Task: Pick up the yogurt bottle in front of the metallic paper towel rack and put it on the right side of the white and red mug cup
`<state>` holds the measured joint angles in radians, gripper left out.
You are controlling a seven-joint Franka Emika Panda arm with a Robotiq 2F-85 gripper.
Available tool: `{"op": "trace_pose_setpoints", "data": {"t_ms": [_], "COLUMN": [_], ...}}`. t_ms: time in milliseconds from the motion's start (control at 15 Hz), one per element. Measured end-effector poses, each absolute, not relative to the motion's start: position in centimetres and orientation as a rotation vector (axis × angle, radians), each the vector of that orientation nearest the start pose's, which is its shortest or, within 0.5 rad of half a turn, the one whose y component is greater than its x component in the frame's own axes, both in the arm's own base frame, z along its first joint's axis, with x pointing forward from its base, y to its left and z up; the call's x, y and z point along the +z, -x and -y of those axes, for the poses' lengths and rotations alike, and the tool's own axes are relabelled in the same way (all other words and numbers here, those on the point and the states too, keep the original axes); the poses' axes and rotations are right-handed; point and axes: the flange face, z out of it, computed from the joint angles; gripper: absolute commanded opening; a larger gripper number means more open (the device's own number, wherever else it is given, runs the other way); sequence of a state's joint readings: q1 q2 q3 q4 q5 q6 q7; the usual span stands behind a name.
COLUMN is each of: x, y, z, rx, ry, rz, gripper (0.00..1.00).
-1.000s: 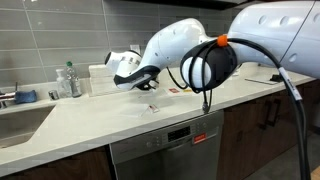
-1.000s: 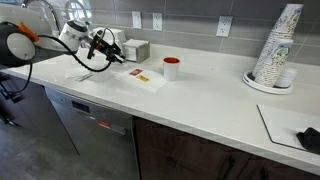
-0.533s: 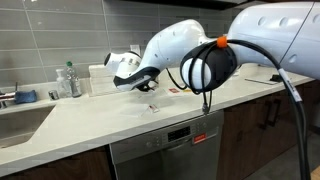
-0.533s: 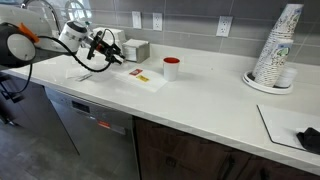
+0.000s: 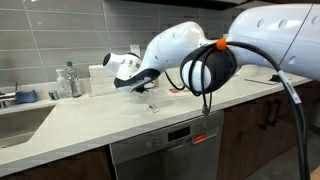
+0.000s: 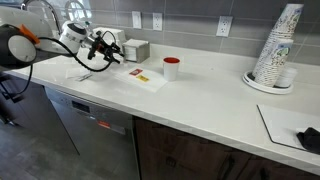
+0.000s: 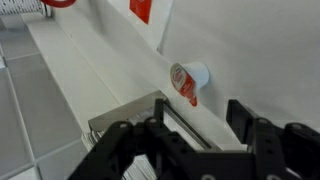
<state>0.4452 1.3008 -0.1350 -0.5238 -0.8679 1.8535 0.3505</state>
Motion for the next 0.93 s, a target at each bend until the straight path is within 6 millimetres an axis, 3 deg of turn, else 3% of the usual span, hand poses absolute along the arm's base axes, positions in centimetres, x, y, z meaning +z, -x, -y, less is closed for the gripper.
{"op": "trace_pose_setpoints", "data": {"t_ms": [133,200,400,533,733,933], "x": [25.0,24.8,24.1,23.9,23.8,24.1], "y": [-77.9,-78.0,-78.2,-78.2,-78.3,-78.4], "z": [-26.1,-26.0,-25.5,-25.2,-25.0,-24.9], "rx": [0.460,0.463,0.461,0.457,0.455,0.456], "ry": [-2.181,-2.177,-2.161,-2.153,-2.143,-2.133], "rz": [-0.364,-0.370,-0.374,-0.373,-0.373,-0.379], "gripper": [0.62,0.55,0.22,0.08,0.00,0.00]}}
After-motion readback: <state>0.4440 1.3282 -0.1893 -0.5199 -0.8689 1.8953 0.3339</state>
